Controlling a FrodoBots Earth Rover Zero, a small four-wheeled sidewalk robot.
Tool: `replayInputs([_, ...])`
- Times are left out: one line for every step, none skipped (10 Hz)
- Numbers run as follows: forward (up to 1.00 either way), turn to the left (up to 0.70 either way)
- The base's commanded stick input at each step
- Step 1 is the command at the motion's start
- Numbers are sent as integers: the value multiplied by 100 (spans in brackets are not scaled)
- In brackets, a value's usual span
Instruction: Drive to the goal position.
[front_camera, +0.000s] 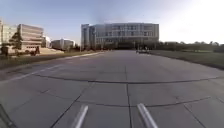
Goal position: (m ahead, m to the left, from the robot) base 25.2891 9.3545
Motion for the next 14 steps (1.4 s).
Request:
replayInputs([70,-14])
replayInputs([70,-8])
replayInputs([70,-1])
replayInputs([70,-11])
replayInputs([70,-9])
replayInputs([70,0])
replayInputs([70,0])
replayInputs([70,0])
replayInputs([70,0])
replayInputs([70,0])
replayInputs([70,0])
replayInputs([70,0])
replayInputs([70,0])
replayInputs([70,0])
